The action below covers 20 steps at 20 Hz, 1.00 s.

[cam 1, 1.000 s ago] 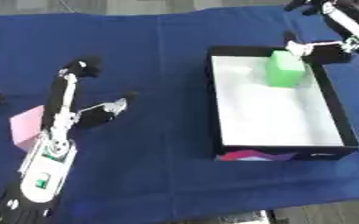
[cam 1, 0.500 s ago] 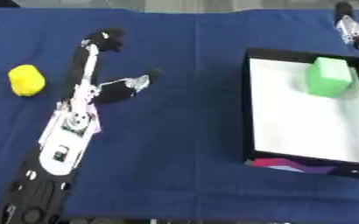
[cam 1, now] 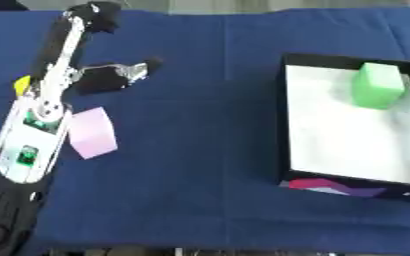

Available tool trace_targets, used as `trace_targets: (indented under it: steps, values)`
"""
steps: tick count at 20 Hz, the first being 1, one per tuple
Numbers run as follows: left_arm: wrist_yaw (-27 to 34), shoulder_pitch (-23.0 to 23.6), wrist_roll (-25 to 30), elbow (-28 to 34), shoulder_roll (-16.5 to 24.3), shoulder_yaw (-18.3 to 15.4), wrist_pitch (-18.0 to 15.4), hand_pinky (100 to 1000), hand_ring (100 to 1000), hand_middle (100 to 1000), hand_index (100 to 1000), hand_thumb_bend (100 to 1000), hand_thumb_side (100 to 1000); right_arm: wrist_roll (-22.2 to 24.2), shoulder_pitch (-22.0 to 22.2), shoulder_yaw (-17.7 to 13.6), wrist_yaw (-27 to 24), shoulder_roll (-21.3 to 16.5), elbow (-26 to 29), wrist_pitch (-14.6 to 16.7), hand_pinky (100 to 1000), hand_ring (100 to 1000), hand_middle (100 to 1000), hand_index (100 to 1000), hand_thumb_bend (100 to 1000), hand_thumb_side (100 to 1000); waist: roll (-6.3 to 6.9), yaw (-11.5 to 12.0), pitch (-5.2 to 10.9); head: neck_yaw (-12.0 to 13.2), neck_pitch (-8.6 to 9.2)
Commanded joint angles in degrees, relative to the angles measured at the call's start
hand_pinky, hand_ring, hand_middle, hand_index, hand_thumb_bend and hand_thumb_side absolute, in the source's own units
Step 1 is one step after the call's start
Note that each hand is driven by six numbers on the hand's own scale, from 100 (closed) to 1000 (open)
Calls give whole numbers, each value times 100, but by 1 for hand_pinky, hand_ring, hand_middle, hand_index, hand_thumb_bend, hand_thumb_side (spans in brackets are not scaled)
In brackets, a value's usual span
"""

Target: Pick up the objects with one hand, pass them to the other hand, and then place them into the box on the other side of the table.

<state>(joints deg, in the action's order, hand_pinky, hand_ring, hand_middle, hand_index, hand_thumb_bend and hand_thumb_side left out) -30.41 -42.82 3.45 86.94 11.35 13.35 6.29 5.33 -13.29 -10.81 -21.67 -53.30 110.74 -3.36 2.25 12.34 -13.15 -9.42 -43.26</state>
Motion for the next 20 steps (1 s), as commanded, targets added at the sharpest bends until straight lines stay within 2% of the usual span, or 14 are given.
trace_targets:
  steps: [1, 5, 12, 20]
  values:
    - [-142, -379, 237, -136, 431, 240, 0, 825, 730, 665, 826, 810, 470, -96, 74, -185, -126, -302, -59, 25, 891, 948, 754, 982, 100, 297, 117, 42, 228, -94, -67]
    - [-29, -825, 571, -672, 970, 738, -75, 824, 740, 673, 827, 821, 492, -167, 140, -234, -169, -327, -120, 76, 890, 945, 751, 982, 100, 303, 105, 79, 229, -112, -84]
    - [469, -1337, 1165, -1459, 1935, 1214, -577, 828, 767, 692, 823, 890, 488, -143, 108, -239, -245, -283, -282, 111, 890, 943, 747, 979, 100, 319, 71, -5, 213, -67, -85]
    - [744, -1397, 1884, -1614, 2648, 1378, -767, 838, 784, 709, 823, 945, 495, -159, 89, -265, -210, -221, -313, 105, 890, 941, 743, 978, 100, 327, 62, -77, 121, -235, -54]
